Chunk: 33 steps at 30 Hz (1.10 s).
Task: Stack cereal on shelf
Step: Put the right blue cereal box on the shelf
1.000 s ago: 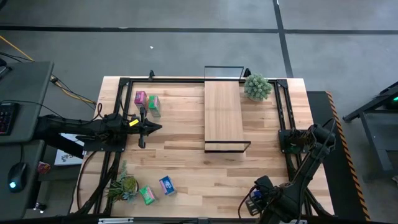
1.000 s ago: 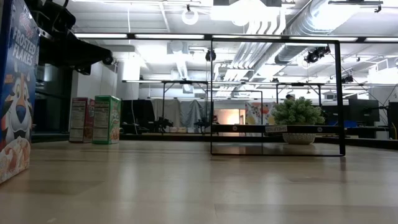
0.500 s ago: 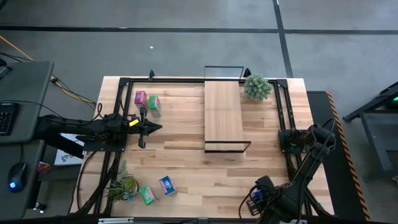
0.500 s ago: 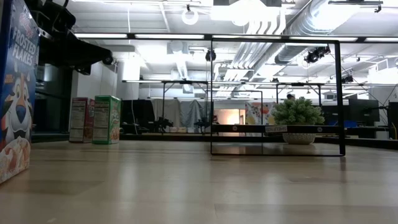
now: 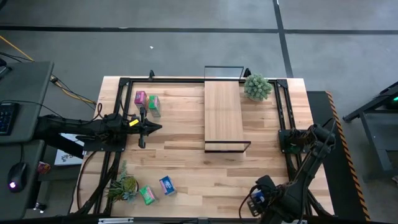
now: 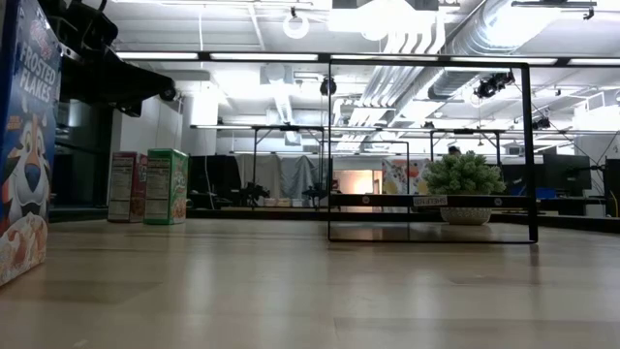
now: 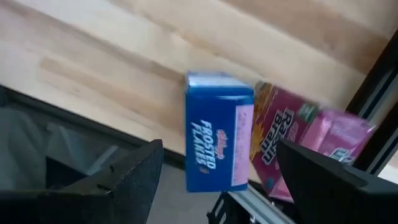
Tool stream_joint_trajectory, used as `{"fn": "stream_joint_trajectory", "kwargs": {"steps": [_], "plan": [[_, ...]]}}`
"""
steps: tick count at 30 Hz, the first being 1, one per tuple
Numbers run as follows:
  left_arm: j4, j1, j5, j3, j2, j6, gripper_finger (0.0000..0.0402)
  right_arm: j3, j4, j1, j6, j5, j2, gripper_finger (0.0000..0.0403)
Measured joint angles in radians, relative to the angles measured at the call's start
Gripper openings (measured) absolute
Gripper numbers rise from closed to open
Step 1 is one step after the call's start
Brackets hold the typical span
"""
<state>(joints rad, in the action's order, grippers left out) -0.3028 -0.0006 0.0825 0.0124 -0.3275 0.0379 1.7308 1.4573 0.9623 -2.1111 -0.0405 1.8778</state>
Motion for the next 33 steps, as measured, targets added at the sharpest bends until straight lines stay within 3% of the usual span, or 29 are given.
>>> {"fn": "stream_joint_trajectory", "kwargs": {"steps": [24,33], "plan": [[0.000,0.000,0.000,0.000,0.000,0.000,0.0001,0.021,-0.004,0.029,0.018,-0.101,0.021,0.0307],[0.000,0.000,0.000,0.000,0.000,0.000,0.0001,0.021,-0.007,0.028,0.043,-0.055,0.061,0.0307]]}}
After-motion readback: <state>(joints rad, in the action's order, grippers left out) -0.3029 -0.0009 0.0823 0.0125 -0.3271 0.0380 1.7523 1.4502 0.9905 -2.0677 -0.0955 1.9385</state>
